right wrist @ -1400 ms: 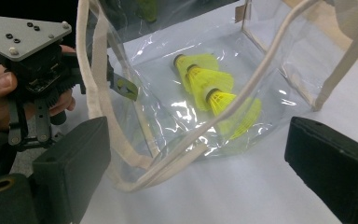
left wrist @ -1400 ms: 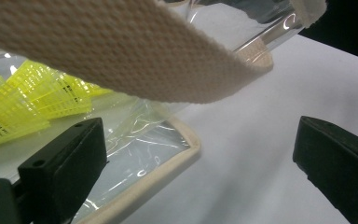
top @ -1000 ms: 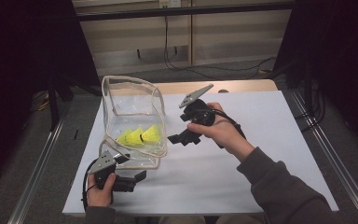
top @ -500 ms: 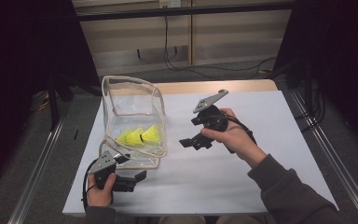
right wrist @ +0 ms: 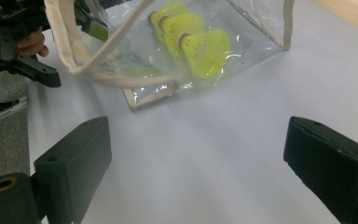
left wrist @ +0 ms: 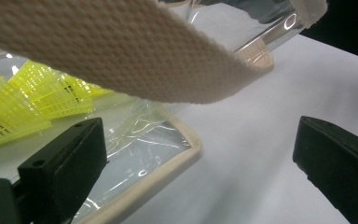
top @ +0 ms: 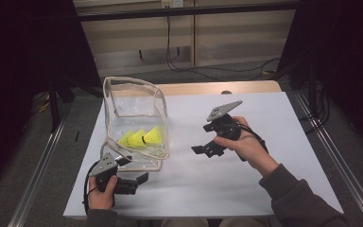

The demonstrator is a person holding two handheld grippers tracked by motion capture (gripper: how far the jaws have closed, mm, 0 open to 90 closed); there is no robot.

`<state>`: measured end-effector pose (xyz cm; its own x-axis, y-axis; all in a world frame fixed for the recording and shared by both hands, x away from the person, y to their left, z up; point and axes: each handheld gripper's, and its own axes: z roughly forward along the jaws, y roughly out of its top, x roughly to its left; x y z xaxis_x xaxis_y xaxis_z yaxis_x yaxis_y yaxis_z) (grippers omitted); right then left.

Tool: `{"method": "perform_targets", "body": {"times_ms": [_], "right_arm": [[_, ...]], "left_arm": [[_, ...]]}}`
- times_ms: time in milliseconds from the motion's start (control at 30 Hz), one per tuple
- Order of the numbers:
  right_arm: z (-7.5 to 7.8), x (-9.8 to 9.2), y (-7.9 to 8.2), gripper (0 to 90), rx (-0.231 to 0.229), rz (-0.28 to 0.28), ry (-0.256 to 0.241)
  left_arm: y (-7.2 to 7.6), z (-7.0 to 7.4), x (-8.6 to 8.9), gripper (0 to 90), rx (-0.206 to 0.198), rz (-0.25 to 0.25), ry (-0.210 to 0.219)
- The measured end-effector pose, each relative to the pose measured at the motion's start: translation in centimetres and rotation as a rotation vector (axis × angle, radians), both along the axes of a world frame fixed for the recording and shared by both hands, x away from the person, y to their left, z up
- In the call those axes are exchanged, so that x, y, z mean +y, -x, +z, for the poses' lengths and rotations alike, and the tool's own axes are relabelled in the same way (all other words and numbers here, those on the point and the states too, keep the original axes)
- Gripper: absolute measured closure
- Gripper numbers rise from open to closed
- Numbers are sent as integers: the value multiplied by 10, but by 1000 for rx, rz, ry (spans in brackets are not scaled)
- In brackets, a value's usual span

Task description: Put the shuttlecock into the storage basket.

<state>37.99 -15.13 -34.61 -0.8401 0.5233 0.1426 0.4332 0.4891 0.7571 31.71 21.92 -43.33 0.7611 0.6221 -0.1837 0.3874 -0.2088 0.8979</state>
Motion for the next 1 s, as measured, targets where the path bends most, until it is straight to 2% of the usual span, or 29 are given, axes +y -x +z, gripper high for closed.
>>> {"method": "perform_targets", "body": {"times_ms": [267,433,1000], "right_arm": [[-11,-17,4,75,3,-33,0],[-16,-24,7,75,2,-35,-19],[-34,-48,18,74,-9,-60,-26]], "left_arm": [[0,0,0,26,0,0,0],[0,0,0,26,-1,0,3],[0,0,0,26,-1,1,1]]}}
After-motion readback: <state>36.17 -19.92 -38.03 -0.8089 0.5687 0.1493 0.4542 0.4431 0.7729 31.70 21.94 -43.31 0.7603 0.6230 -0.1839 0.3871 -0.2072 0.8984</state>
